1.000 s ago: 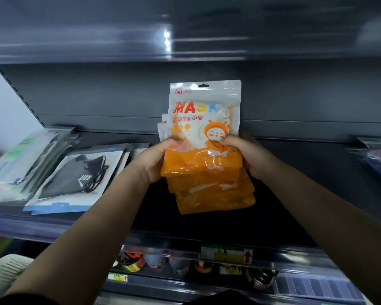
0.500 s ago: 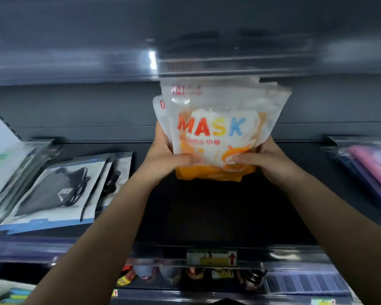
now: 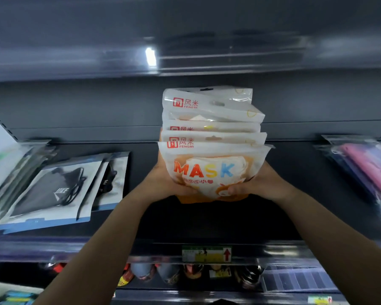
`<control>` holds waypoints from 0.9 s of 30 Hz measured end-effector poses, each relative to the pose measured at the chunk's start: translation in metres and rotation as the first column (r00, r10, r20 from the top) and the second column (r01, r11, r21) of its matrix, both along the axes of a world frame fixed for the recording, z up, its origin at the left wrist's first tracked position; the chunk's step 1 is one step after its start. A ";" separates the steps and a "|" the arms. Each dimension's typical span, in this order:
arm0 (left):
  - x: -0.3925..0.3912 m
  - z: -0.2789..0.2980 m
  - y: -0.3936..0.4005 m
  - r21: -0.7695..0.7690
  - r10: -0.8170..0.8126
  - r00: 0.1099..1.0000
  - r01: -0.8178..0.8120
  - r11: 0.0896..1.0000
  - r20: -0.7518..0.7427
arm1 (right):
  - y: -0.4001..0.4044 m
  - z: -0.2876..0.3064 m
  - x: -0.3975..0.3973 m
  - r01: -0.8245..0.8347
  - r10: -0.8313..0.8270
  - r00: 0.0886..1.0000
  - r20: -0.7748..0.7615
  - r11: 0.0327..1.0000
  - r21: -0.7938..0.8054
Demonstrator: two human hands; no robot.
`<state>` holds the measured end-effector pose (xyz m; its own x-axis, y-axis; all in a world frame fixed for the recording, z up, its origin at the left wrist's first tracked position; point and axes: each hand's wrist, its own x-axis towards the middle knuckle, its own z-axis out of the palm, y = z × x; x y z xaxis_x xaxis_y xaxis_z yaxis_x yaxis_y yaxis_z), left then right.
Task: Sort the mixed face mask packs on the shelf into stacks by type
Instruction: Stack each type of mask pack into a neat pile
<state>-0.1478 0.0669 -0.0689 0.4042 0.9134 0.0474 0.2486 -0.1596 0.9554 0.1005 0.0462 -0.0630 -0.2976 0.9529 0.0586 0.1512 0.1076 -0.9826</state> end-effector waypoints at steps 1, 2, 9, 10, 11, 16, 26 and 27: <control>-0.002 0.001 -0.001 -0.039 -0.011 0.997 0.014 0.999 0.075 | 0.000 0.000 0.001 -0.006 0.005 0.999 -0.040 1.000 -0.012; -0.004 0.003 -0.002 -0.062 -0.006 0.987 0.016 0.998 0.160 | 0.000 0.000 0.002 -0.019 0.017 0.996 -0.083 1.000 -0.021; -0.006 0.013 -0.007 -0.053 0.024 0.969 -0.011 0.999 0.247 | -0.006 -0.001 0.004 -0.052 0.051 0.998 -0.021 0.997 -0.058; -0.006 0.011 -0.007 -0.052 0.013 0.976 -0.002 0.999 0.218 | -0.007 -0.002 0.004 -0.054 0.054 0.998 0.010 0.997 -0.056; -0.006 0.009 -0.007 -0.051 -0.002 0.983 0.012 0.999 0.184 | -0.007 -0.003 0.005 -0.060 0.061 0.998 0.026 0.997 -0.050; -0.007 0.007 -0.013 -0.112 -0.046 0.982 0.068 0.991 0.184 | -0.008 -0.005 0.008 -0.118 0.120 0.993 0.016 0.991 -0.063; 0.003 0.008 -0.025 -0.172 -0.040 0.986 0.068 0.983 0.160 | -0.011 -0.004 0.004 -0.074 0.077 0.995 0.067 0.996 -0.049; 0.005 0.006 -0.025 -0.158 -0.048 0.989 0.070 0.985 0.142 | -0.010 -0.006 0.005 -0.052 0.053 0.997 0.062 0.998 -0.022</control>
